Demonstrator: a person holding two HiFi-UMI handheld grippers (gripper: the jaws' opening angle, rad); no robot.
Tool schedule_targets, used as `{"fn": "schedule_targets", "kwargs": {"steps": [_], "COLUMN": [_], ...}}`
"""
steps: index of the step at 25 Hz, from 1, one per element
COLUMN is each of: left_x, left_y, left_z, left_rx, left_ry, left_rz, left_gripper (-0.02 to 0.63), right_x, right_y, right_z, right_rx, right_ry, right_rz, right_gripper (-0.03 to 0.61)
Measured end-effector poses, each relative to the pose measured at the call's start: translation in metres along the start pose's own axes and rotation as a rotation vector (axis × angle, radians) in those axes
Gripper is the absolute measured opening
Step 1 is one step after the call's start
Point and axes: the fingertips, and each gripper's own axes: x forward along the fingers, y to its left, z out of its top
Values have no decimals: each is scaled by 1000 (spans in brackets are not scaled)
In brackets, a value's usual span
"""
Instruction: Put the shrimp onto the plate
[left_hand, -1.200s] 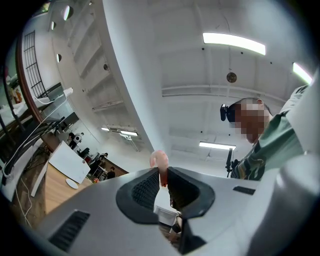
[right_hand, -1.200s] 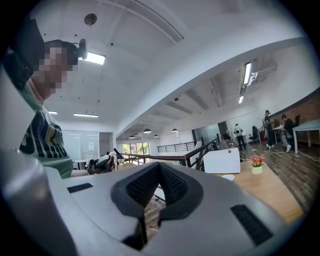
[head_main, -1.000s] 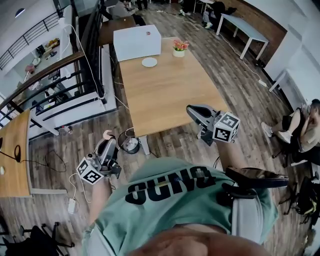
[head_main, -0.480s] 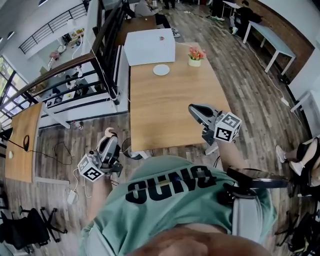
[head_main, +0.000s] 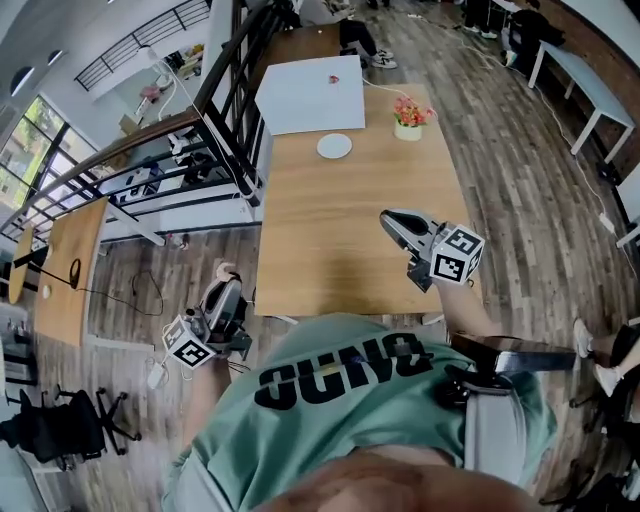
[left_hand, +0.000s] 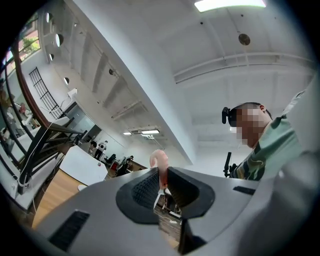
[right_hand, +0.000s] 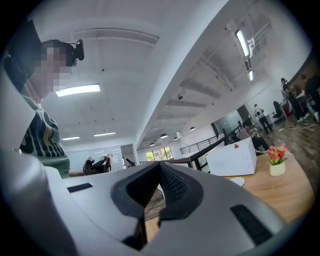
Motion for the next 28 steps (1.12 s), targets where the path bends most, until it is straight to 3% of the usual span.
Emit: {"fn": "schedule_targets", "kwargs": {"steps": [5, 15, 20, 28], "left_x": [26, 47, 20, -33], "left_y": [20, 79, 140, 231], "left_z": [-4, -7, 22, 81], "left_rx": [10, -51, -69, -100], "left_ry": [30, 73, 49, 2], "left_rz": [17, -91, -158, -201], "left_gripper": [54, 54, 54, 54], "right_x": [8, 22, 80, 198], "right_y": [-32, -57, -48, -4], "right_z": [-13, -21, -15, 4], "right_rx": [29, 28, -12, -98], "right_ry": [-11, -3, -1, 46], "right_rz": [23, -104, -175, -169], "right_gripper": [6, 6, 6, 6]}}
